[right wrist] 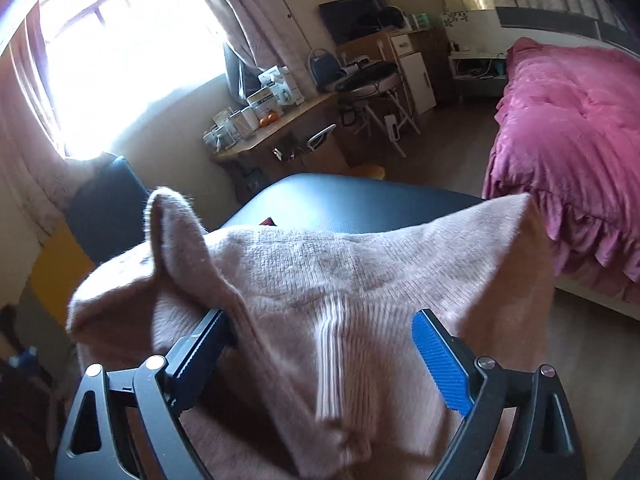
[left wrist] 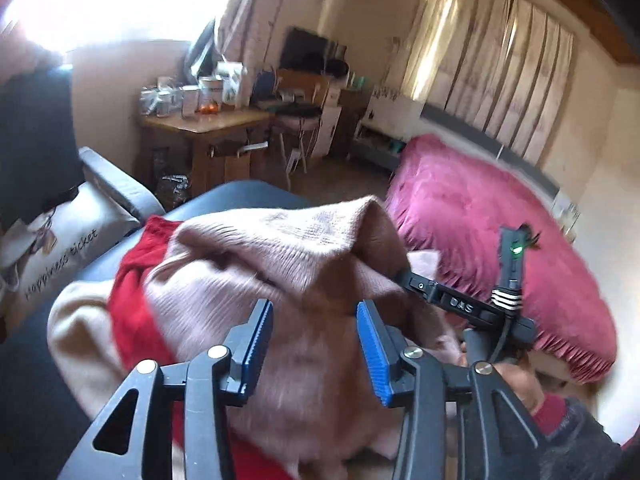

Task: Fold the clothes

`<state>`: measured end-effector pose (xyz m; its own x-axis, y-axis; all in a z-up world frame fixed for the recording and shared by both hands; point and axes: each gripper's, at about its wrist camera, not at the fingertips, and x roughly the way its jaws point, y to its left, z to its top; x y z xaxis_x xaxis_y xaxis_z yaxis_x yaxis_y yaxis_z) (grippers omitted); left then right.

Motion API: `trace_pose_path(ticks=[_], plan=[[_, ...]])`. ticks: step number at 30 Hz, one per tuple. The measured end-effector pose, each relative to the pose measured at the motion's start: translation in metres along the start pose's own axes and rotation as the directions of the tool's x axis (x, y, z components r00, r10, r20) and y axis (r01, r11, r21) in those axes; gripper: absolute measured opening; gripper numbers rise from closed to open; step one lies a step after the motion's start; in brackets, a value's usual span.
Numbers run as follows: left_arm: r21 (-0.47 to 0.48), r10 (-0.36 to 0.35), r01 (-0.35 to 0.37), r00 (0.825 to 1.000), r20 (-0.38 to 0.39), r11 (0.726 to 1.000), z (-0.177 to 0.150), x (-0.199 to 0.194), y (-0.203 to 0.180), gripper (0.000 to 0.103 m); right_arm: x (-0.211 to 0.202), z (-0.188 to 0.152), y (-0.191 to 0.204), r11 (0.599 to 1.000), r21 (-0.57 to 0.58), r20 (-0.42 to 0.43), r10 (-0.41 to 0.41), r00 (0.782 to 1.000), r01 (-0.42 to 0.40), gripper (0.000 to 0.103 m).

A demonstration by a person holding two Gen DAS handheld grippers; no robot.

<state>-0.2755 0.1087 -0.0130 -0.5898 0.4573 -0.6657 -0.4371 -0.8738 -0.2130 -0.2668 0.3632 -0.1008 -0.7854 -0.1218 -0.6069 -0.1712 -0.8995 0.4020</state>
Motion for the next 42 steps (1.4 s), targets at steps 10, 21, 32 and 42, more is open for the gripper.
trace_pose_path(ticks=[10, 21, 32, 42], plan=[[-0.174, 0.022, -0.023, 1.000, -0.009, 0.984, 0.025, 0.062, 0.015, 0.006, 0.054, 0.006, 0.015, 0.995, -0.097, -0.029, -0.035, 0.999, 0.032, 0.041], [-0.177, -0.041, 0.124, 0.910, 0.413, 0.976, -0.010, -0.142, 0.014, 0.000, -0.010, -0.019, 0.092, 0.932, 0.040, -0.038, 0.361, 0.932, -0.359, 0.008], [-0.451, 0.181, -0.005, 0.920, 0.348, 0.892, -0.177, -0.284, 0.085, 0.015, -0.079, -0.105, 0.254, 0.682, 0.095, -0.146, 0.730, 0.668, -0.725, 0.009], [-0.755, 0.469, -0.141, 0.850, 0.239, 0.641, -0.346, -0.400, 0.169, 0.017, -0.097, -0.246, 0.464, 0.485, 0.155, -0.452, 0.809, 0.375, -0.861, 0.009]])
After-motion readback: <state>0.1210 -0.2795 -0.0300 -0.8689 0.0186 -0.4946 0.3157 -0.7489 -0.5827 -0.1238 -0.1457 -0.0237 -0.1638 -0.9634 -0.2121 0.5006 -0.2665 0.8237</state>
